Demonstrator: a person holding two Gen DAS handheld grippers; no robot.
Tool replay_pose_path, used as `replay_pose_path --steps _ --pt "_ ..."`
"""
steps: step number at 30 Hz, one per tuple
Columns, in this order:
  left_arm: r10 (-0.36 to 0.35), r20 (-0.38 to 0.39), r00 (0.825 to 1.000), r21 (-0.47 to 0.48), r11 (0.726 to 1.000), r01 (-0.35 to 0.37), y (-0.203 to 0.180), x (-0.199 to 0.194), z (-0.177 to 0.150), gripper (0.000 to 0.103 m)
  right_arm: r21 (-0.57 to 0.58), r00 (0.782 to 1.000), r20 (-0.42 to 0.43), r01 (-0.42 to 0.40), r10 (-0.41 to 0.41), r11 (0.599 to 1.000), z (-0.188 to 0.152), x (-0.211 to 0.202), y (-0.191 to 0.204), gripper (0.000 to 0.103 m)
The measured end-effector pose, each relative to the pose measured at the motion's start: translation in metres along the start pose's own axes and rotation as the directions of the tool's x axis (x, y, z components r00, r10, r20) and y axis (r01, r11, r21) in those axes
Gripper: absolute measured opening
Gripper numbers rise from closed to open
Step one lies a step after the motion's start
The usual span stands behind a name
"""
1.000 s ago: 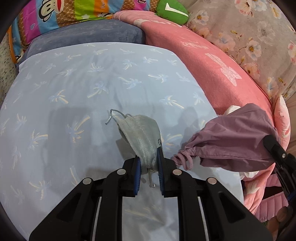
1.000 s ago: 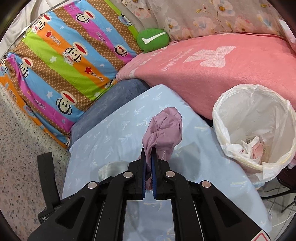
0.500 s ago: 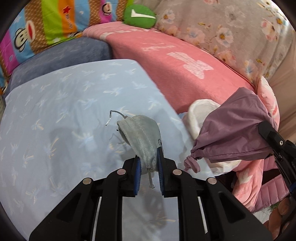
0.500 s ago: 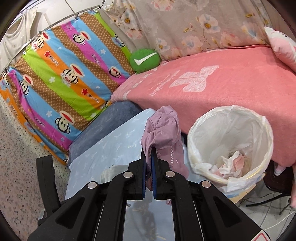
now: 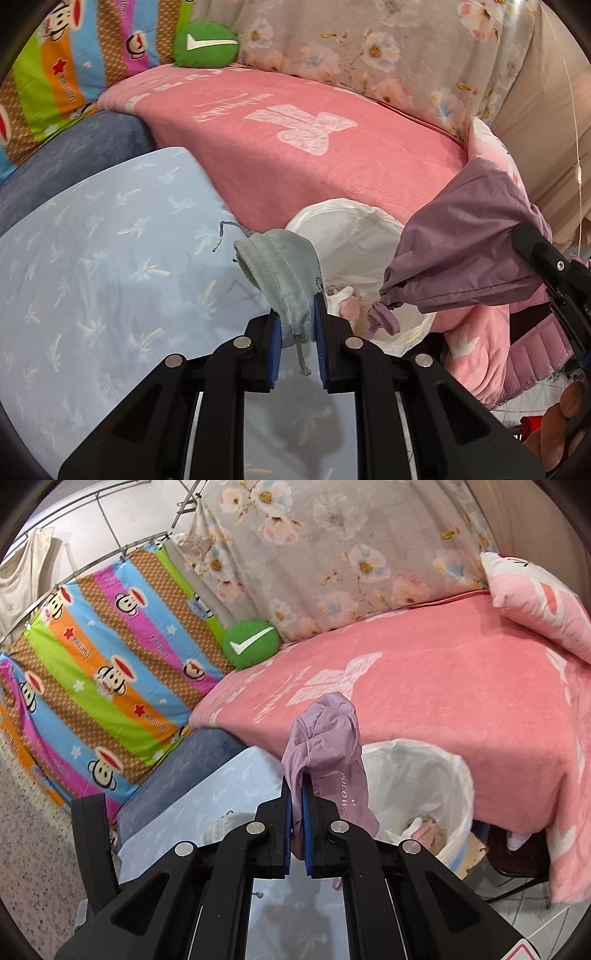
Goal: Collect trash
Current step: 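Carry grey pouch and mauve bag over the wastebasket with both tools, then open both tools to drop the pouch and bag into the wastebasket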
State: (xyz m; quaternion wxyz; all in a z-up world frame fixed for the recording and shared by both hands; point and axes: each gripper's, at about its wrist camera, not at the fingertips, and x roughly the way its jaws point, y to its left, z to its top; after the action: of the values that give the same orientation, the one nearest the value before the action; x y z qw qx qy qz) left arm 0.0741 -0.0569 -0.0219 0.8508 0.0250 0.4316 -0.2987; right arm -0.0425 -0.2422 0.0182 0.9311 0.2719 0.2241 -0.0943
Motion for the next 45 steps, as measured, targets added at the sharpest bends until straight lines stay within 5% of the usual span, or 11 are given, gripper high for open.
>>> replay_pose_path --steps 14,17,19,20,24,34,45 --pt "-0.1 -0.052 0.994 0.073 0.992 0.104 -0.048 0.039 0.026 0.018 0.028 0.997 0.017 0.07 -0.071 0.997 0.017 0.001 -0.037 0.005" --pt "-0.103 -0.049 0.993 0.068 0.992 0.107 -0.051 0.043 0.029 0.032 0.025 0.997 0.016 0.075 -0.076 0.997 0.019 0.004 -0.039 0.005" --pt "-0.092 -0.046 0.995 0.051 0.994 0.094 -0.049 0.043 0.03 0.06 0.022 0.997 0.012 0.076 -0.076 0.997 0.02 0.006 -0.04 0.005" --pt "-0.082 -0.034 0.996 0.037 0.996 0.083 -0.047 0.042 0.031 0.063 0.018 0.997 0.01 0.076 -0.077 0.997 0.02 0.008 -0.04 0.005" --pt "-0.066 -0.012 0.998 0.016 0.998 0.066 -0.042 0.038 0.031 0.063 -0.001 0.997 -0.006 0.079 -0.079 0.997 0.021 0.018 -0.037 0.005" --pt "0.109 0.044 0.993 0.027 0.994 -0.111 -0.026 0.026 0.021 0.063 -0.082 0.997 -0.054 0.059 -0.063 0.995 0.022 0.049 -0.015 0.012" --pt "0.185 0.057 0.981 0.009 0.982 -0.186 -0.009 0.009 0.005 0.069 -0.146 0.994 -0.077 0.069 -0.081 0.987 0.008 0.034 0.003 0.043"
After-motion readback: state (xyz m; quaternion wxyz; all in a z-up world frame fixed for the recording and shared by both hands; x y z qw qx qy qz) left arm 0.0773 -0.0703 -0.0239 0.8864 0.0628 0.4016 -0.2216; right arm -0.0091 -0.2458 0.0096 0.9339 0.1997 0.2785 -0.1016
